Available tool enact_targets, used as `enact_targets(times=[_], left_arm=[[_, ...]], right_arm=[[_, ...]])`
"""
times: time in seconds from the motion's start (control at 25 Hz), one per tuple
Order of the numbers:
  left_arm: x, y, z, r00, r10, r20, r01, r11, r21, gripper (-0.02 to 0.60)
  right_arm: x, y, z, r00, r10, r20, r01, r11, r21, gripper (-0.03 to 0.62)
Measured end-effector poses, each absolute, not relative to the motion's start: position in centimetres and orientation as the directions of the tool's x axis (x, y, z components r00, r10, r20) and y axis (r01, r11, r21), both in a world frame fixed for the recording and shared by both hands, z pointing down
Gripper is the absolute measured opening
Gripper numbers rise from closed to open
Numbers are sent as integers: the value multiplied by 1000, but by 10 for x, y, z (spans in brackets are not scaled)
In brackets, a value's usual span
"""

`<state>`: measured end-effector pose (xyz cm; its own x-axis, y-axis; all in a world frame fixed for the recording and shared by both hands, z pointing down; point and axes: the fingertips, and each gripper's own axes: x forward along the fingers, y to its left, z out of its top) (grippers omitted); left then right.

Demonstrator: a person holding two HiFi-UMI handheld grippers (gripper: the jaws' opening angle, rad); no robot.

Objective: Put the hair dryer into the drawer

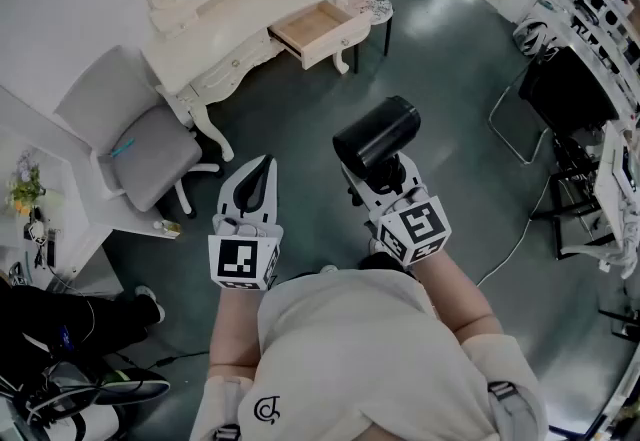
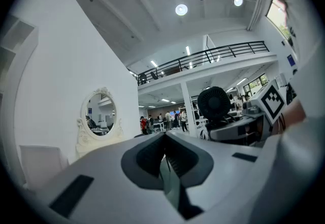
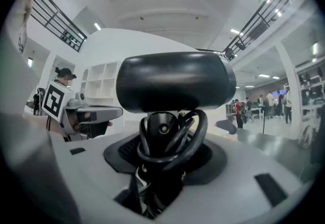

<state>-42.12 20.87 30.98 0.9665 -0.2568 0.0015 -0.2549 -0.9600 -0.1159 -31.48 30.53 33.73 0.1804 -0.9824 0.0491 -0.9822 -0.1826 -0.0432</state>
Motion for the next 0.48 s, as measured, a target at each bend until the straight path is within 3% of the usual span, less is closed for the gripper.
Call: enact_targets(times=[0.48], left_arm=[[-421, 191, 309, 969, -244, -27, -245, -965, -92, 12]], right_arm=[[-306, 293, 345, 206, -976, 64, -974, -211, -87, 212]])
